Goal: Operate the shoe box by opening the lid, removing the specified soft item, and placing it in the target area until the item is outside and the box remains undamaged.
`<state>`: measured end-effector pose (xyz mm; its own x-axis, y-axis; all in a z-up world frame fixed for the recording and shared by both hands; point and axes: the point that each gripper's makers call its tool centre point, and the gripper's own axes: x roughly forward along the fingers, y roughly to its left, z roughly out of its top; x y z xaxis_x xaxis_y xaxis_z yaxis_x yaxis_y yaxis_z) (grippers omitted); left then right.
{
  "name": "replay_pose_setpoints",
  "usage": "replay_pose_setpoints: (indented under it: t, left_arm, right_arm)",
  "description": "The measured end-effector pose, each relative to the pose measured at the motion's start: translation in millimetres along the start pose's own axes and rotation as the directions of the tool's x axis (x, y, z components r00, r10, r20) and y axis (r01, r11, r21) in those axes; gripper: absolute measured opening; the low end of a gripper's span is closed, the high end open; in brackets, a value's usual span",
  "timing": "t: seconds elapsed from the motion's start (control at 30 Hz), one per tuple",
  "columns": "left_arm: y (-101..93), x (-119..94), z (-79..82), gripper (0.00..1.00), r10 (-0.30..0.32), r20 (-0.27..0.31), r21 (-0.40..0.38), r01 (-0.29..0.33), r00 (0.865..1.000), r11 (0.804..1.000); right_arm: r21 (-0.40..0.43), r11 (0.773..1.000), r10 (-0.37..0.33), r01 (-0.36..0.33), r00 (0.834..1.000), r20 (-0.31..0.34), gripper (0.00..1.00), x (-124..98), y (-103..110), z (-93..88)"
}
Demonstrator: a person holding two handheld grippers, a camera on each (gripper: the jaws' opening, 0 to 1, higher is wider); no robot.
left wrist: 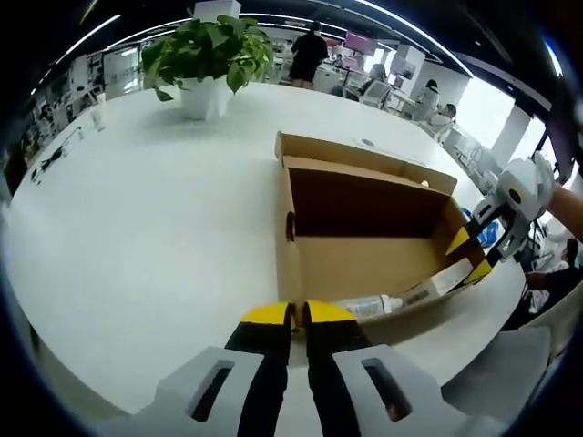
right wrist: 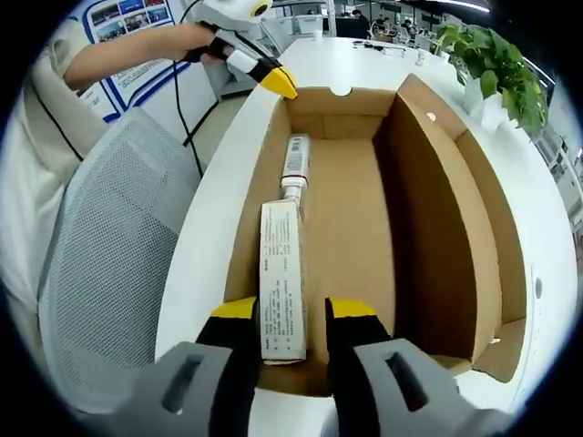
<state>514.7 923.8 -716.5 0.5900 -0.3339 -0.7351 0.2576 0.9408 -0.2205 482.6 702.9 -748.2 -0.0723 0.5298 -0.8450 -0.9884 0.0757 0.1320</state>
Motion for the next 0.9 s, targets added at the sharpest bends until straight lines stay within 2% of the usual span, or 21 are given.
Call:
replay_pose_setpoints:
  t: [0.07,0.43,0.9]
  left_arm:
    - [-0.1,0.0,0.0,0.02,0.002,0.000,-0.001,-0.002,1.000,1.000]
    - [0.0,-0.2,-0.3,0.02,0.002,0.005,-0.019,-0.002,1.000,1.000]
    - [-0.6,-0.5,-0.9,0.02,0.003,0.009,-0.020,-0.003,1.000,1.000]
  right_arm:
    - [-0.002,1.000,0.000,0.000,1.000,-0.001,0.17,0.5,2.1,-0.2]
    - [-0.010,0.999,-0.041,0.041,0.999,0.002,0.15,-0.3,-1.1,2.8]
    - [0.007,0.996,-0.085,0.085,0.995,0.050,0.14,-24.1,-7.5,15.4]
